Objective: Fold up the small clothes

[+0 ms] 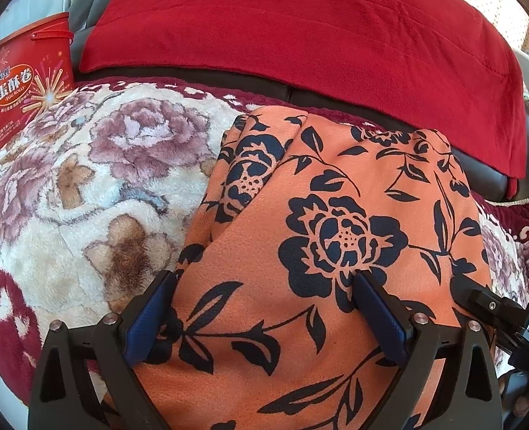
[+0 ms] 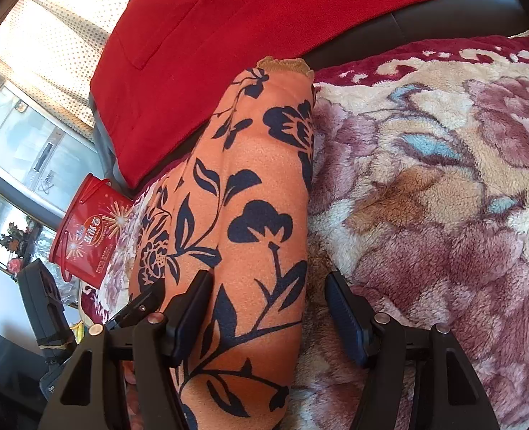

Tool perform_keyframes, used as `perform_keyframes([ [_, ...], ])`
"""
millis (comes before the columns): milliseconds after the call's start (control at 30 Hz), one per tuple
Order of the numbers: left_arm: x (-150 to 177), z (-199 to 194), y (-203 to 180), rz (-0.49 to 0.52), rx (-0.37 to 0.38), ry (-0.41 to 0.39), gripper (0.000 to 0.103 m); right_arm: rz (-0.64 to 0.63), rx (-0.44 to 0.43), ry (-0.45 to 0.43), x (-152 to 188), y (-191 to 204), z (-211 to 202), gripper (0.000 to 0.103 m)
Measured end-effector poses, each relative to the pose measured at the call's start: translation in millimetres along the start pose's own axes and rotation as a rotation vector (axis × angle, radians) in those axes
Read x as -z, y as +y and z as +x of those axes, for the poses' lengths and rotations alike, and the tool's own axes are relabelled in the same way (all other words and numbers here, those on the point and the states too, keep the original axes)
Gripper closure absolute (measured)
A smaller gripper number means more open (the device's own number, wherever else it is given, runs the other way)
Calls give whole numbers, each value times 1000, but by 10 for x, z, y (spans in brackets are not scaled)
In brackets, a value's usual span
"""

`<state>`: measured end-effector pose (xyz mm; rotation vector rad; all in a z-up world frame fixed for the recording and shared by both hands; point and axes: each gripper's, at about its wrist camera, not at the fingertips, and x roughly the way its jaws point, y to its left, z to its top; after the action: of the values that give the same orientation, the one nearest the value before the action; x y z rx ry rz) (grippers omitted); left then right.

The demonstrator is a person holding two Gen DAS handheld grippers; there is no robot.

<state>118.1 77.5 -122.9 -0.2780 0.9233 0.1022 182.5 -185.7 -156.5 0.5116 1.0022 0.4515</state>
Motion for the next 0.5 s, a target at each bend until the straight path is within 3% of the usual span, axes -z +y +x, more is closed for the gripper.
perform_keyframes([
  [233, -42, -50, 22, -14, 2, -19, 4, -1, 5, 5, -5, 5, -2, 36],
  [367, -114, -306, 242, -132, 80, -147, 4, 7, -1, 10, -15, -4, 4, 36],
  [500, -210, -295, 458, -173, 96, -132, 4, 24, -16, 16, -31, -45, 6, 35],
])
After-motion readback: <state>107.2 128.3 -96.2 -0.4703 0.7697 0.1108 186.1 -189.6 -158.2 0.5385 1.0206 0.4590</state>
